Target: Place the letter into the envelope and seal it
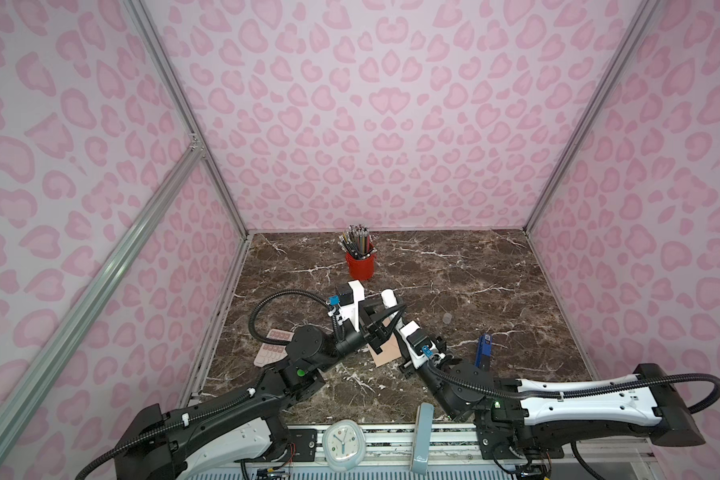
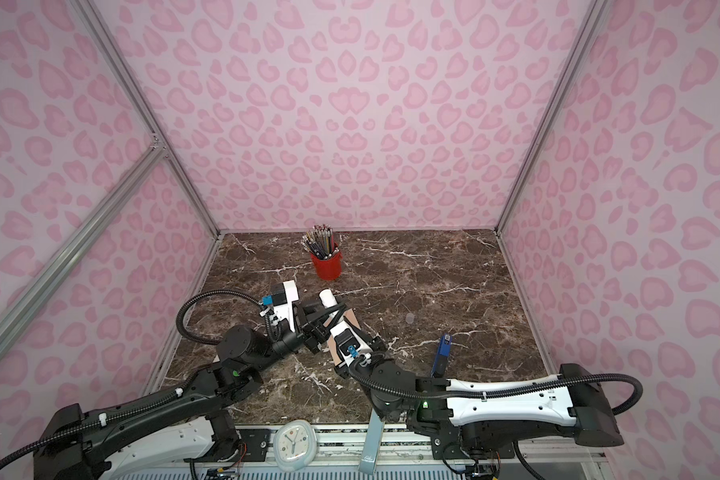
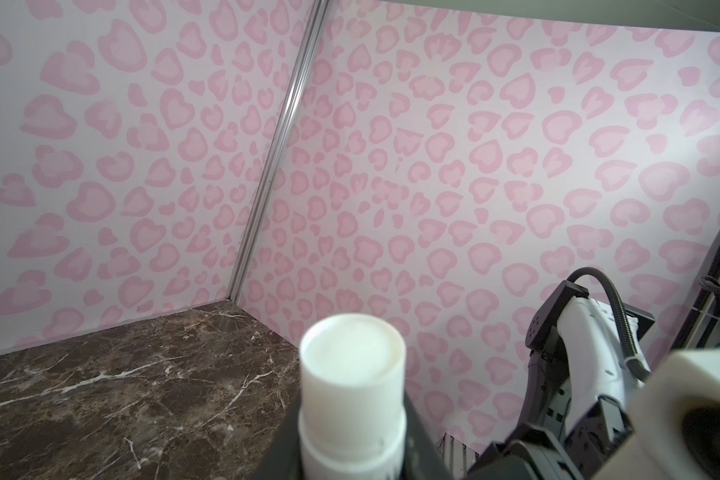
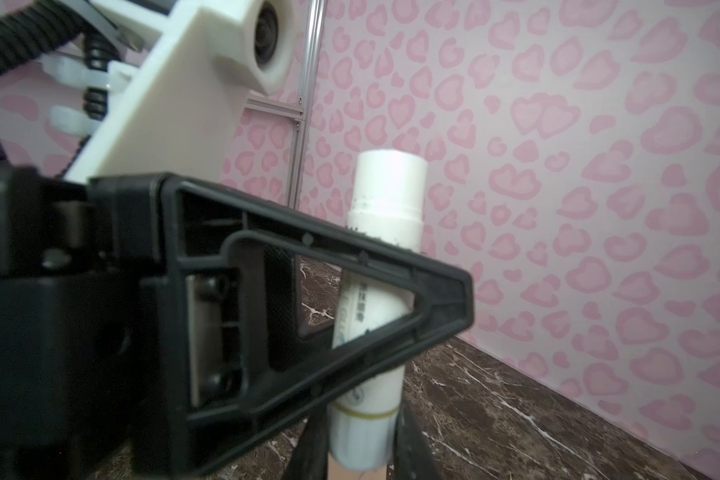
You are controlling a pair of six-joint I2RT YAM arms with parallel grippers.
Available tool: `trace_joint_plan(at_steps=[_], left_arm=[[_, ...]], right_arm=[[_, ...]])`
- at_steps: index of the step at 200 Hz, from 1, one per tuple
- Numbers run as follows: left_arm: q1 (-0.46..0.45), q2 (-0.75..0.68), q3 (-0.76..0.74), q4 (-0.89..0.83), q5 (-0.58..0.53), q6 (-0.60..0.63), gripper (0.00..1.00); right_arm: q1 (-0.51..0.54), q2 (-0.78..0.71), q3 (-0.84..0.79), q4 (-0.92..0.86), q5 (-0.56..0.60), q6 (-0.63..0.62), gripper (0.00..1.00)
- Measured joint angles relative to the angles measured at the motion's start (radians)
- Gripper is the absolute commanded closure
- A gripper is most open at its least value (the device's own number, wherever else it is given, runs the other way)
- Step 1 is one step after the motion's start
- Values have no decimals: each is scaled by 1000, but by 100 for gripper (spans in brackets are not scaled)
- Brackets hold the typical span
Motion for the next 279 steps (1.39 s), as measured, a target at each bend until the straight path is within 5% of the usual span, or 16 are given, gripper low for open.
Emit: trace_joint_plan(at_steps=[56, 109, 160, 201, 279], left_arm=[[-5, -8, -2, 1, -25, 0, 96], [3, -24, 4, -139, -128, 50, 96], [12, -73, -6, -210, -145, 92, 96], [20, -90, -38, -244, -72, 145, 96], [0, 9, -240, -164, -6, 285, 96]], right_arm=[[22, 29, 24, 8, 68, -30, 78], [-55, -76, 9, -165, -90, 80, 62], [-232, -234, -141, -335, -243, 192, 59], [-499, -327, -188, -451, -370, 274, 58], [-834, 53, 132, -843, -531, 531, 56]])
